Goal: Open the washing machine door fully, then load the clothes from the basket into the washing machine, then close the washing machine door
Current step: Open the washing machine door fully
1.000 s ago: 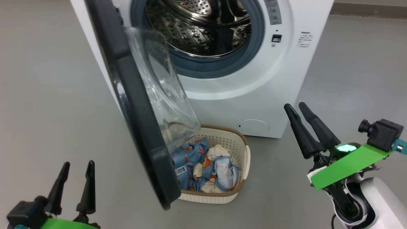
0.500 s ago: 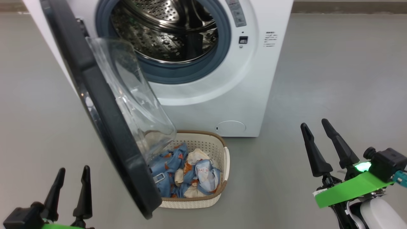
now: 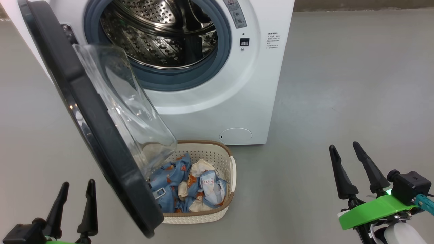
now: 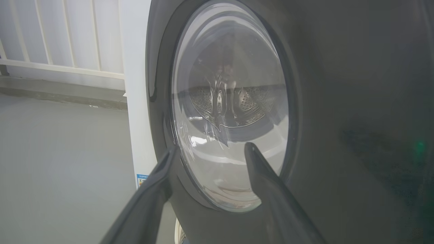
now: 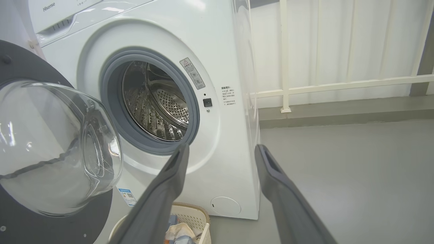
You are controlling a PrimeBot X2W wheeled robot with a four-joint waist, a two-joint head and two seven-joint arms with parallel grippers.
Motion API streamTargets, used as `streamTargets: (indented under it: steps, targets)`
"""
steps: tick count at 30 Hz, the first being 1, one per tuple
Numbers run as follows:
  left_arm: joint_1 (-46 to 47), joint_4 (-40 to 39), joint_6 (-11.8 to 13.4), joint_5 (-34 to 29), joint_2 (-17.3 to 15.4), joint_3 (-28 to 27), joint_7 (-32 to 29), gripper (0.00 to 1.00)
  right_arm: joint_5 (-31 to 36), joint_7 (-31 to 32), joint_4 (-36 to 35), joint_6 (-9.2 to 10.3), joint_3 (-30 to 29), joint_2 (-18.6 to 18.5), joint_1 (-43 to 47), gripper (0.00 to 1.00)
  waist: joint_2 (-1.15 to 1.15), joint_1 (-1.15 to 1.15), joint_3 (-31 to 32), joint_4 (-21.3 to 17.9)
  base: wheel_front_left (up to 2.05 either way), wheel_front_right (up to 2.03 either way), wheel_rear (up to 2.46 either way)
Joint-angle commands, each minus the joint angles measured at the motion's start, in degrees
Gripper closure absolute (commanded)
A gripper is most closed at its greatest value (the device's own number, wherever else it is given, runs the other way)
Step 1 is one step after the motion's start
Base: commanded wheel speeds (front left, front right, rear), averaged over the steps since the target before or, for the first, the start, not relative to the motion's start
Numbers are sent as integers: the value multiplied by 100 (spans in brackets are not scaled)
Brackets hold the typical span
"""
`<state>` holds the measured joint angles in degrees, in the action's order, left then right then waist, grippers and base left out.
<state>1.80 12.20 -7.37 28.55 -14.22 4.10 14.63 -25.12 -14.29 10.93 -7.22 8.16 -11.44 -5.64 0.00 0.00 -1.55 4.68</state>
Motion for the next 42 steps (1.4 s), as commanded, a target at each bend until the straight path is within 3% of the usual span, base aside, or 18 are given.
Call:
streamTargets:
  steps: [1, 39, 40, 41, 42]
  targets:
    - [120, -167, -12, -67, -123, -210, 37, 0, 60, -69, -105, -26, 53, -28, -28, 0, 0, 0, 0, 6, 0, 0, 0]
    - [108, -142, -12, -151, -128, -219, 37, 0, 289, -71, 237, -26, -64, 166, -29, 0, 0, 0, 69, 76, 0, 0, 0]
    - [113, -141, -12, -148, -127, -219, 37, 11, 290, -71, 238, -26, -67, 168, -30, 0, 0, 0, 70, 77, 0, 0, 0]
    - [117, -140, -12, -142, -125, -219, 37, 52, 290, -71, 238, -26, -70, 171, -32, 0, 0, 0, 72, 79, 0, 0, 0]
    - [121, -140, -12, -134, -123, -220, 37, 82, 291, -71, 237, -26, -76, 174, -33, 0, 0, 0, 72, 82, 0, 0, 0]
